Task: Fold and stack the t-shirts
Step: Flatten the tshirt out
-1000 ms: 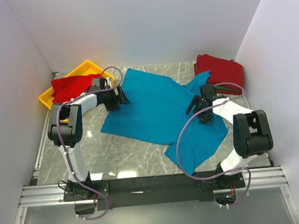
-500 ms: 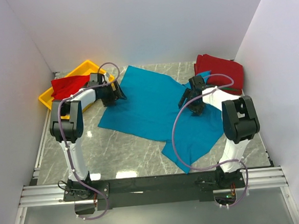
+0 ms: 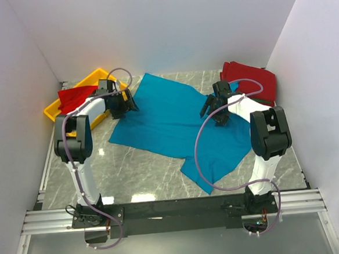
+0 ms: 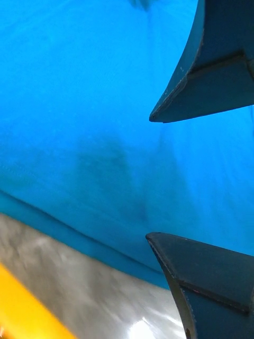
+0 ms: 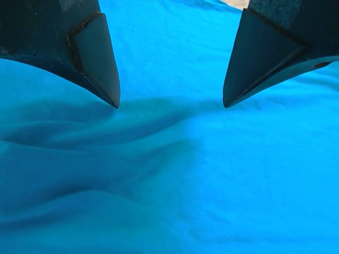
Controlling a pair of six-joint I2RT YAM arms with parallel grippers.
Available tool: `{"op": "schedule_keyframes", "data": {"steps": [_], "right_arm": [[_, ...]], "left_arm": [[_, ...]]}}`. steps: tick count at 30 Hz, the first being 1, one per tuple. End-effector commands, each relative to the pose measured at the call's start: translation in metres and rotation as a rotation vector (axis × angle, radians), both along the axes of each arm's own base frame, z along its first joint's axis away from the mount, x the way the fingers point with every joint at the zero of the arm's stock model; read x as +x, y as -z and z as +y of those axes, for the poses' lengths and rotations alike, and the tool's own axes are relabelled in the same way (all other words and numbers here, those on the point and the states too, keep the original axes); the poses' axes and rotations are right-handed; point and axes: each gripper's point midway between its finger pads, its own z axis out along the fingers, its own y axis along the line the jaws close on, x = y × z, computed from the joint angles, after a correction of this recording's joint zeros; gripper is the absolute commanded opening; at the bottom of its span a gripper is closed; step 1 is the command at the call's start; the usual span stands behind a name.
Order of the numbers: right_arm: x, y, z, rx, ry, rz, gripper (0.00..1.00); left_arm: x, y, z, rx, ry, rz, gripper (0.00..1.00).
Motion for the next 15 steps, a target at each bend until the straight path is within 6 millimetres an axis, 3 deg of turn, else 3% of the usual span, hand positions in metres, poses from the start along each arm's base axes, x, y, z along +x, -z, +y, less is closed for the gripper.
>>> {"op": "schedule_keyframes", "data": {"steps": [1, 3, 4, 5, 6, 9, 15], "right_arm": [[0.017, -0.032, 0.013, 0.03, -0.024, -0.084, 0.84], [0.019, -0.043, 0.017, 0.04, -0.03, -0.111, 0.84], [0.017, -0.044, 0.018, 0.042, -0.035, -0.113, 0.84], [0.016, -0.051, 0.021, 0.049, -0.042, -0.13, 0.84], [0.015, -0.055, 0.022, 0.053, -0.043, -0.137, 0.84], [0.008, -0.064, 0.025, 0.064, -0.049, -0.153, 0.84], [-0.012, -0.082, 0.031, 0.082, -0.065, -0.184, 0.84]], "left_arm": [[-0.001, -0.064, 0.02, 0.072, -0.059, -0.128, 0.91], [-0.009, -0.076, 0.039, 0.144, -0.131, -0.15, 0.91], [-0.022, -0.064, 0.047, 0.179, -0.161, -0.116, 0.91], [-0.029, -0.072, 0.055, 0.204, -0.191, -0.131, 0.9], [-0.043, -0.057, 0.065, 0.247, -0.218, -0.093, 0.9], [-0.07, -0.042, 0.093, 0.368, -0.306, -0.055, 0.83], [-0.11, -0.018, 0.117, 0.452, -0.376, 0.015, 0.7]]}}
